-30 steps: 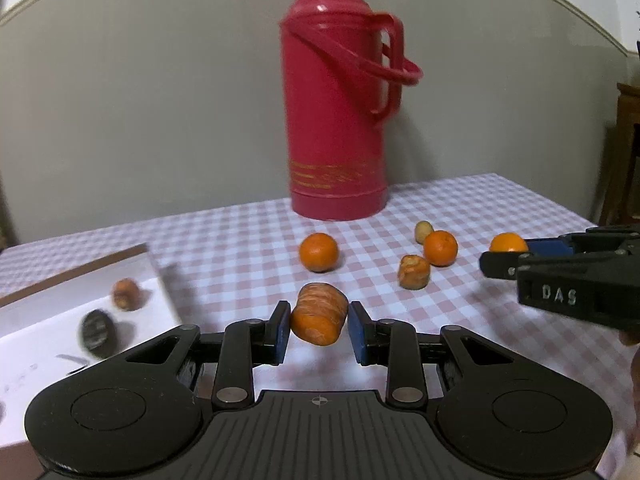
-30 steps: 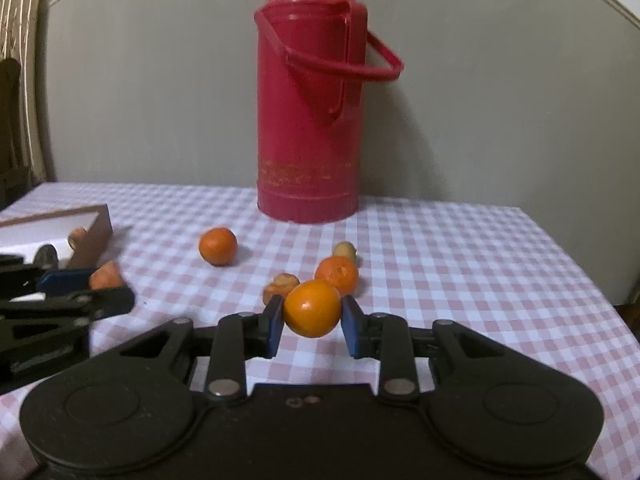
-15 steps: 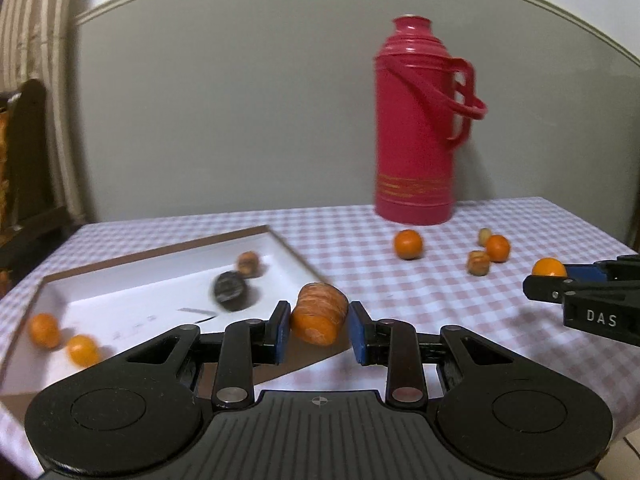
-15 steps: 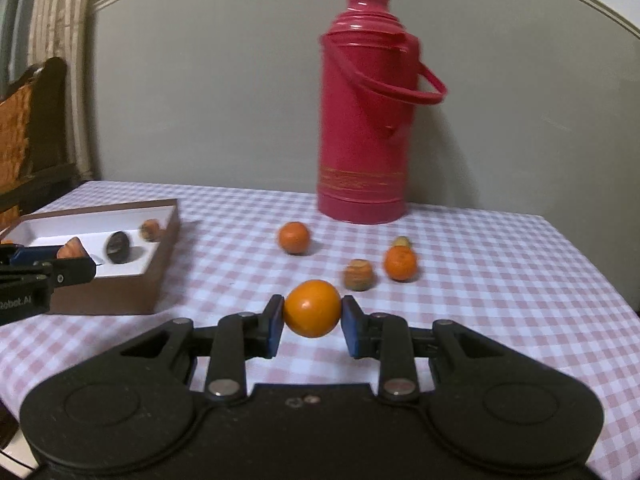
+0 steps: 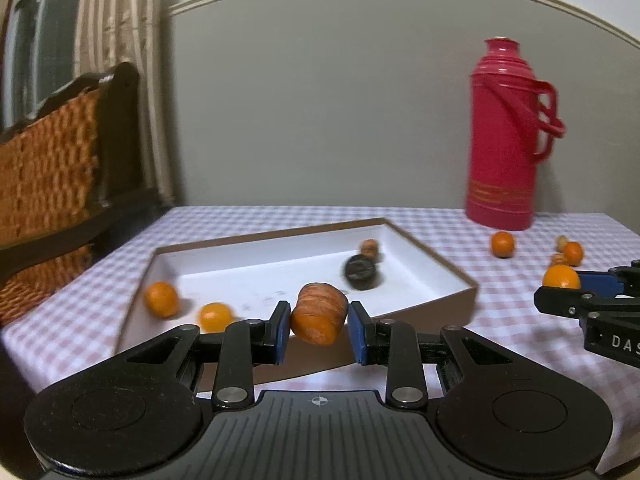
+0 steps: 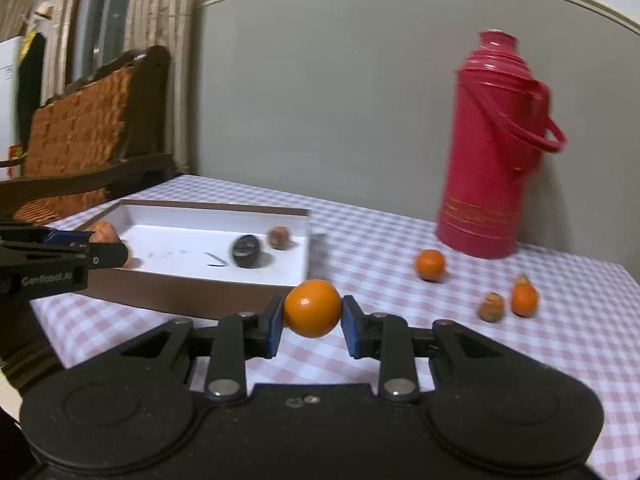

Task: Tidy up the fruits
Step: 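Carry the nut and orange toward the box tray with both tools, then open the left tool to drop the nut while the right tool releases the orange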

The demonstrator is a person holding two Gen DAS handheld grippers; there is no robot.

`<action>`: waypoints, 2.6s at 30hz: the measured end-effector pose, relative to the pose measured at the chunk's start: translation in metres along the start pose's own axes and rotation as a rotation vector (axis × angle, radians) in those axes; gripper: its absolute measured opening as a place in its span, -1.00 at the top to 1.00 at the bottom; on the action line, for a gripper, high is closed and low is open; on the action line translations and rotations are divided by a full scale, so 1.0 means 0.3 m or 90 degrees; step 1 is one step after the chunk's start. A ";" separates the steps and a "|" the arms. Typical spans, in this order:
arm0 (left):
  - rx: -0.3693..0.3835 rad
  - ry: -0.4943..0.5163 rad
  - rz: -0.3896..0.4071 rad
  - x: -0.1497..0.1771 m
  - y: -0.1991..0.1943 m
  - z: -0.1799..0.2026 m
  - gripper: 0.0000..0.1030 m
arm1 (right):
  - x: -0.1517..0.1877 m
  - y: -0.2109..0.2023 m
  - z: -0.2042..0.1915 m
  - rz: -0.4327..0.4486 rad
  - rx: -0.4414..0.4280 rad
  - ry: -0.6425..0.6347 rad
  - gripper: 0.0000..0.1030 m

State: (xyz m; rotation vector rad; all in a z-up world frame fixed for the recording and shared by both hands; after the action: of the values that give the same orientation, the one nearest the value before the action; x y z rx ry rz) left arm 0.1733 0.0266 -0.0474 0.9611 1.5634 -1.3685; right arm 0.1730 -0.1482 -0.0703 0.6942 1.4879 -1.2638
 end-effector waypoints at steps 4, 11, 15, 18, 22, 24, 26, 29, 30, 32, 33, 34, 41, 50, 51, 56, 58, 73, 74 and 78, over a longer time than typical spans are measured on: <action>-0.027 -0.006 0.003 0.010 -0.014 -0.076 0.39 | -0.012 0.018 -0.074 0.006 -0.026 -0.017 0.57; -0.075 -0.015 0.021 0.008 -0.032 -0.205 0.39 | -0.058 0.025 -0.182 0.037 -0.078 -0.035 0.57; -0.095 -0.030 0.024 -0.010 -0.009 -0.273 0.39 | -0.103 0.044 -0.234 0.056 -0.094 -0.049 0.57; -0.102 -0.037 0.027 -0.023 0.013 -0.298 0.39 | -0.132 0.070 -0.255 0.065 -0.097 -0.046 0.57; -0.109 -0.038 0.032 -0.035 0.048 -0.322 0.39 | -0.152 0.106 -0.266 0.069 -0.098 -0.046 0.57; -0.111 -0.043 0.032 -0.035 0.064 -0.333 0.39 | -0.157 0.123 -0.266 0.070 -0.098 -0.045 0.57; -0.112 -0.045 0.032 -0.038 0.079 -0.337 0.39 | -0.161 0.140 -0.261 0.070 -0.099 -0.043 0.57; -0.110 -0.039 0.035 -0.049 0.106 -0.339 0.39 | -0.171 0.172 -0.252 0.070 -0.100 -0.038 0.57; -0.109 -0.037 0.036 -0.054 0.114 -0.336 0.39 | -0.175 0.182 -0.250 0.070 -0.099 -0.037 0.57; -0.106 -0.034 0.038 -0.069 0.136 -0.332 0.39 | -0.184 0.204 -0.240 0.069 -0.100 -0.034 0.57; -0.105 -0.033 0.039 -0.077 0.144 -0.330 0.39 | -0.189 0.214 -0.235 0.069 -0.099 -0.033 0.57; -0.104 -0.034 0.040 -0.087 0.156 -0.327 0.39 | -0.196 0.226 -0.231 0.068 -0.099 -0.031 0.57; -0.097 -0.049 0.026 -0.122 0.240 -0.311 0.39 | -0.246 0.312 -0.232 0.062 -0.100 -0.030 0.57; -0.119 -0.086 -0.003 -0.140 0.348 -0.383 0.39 | -0.282 0.457 -0.190 0.029 -0.084 -0.007 0.57; -0.122 -0.086 -0.005 -0.141 0.358 -0.388 0.39 | -0.285 0.471 -0.187 0.024 -0.084 -0.006 0.57; -0.128 -0.089 -0.018 -0.146 0.399 -0.406 0.39 | -0.292 0.525 -0.181 -0.003 -0.092 -0.003 0.57; -0.121 -0.094 -0.026 -0.148 0.423 -0.412 0.39 | -0.293 0.548 -0.183 -0.019 -0.095 -0.007 0.57; -0.139 -0.076 0.012 -0.139 0.429 -0.397 -1.00 | -0.276 0.577 -0.098 -0.023 -0.052 0.027 -0.87; -0.135 -0.076 0.011 -0.136 0.428 -0.400 -1.00 | -0.279 0.579 -0.100 -0.021 -0.050 0.025 -0.87; -0.132 -0.071 0.010 -0.135 0.375 -0.388 -1.00 | -0.287 0.531 -0.109 0.006 -0.043 0.007 -0.88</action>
State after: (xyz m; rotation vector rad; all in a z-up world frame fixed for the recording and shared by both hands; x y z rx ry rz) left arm 0.2810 0.1540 -0.0426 0.7568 1.5736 -1.2017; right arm 0.3313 -0.0568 -0.0488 0.6641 1.5273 -1.1996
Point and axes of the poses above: each gripper's, at about its wrist camera, not at the fingertips, and y roughly the way its jaws point, z to its right, x to its underside, the point moved 9 cm from there along y, roughly the way its jaws point, and after that the axes turned 1 degree about z, right-handed, at the moved point
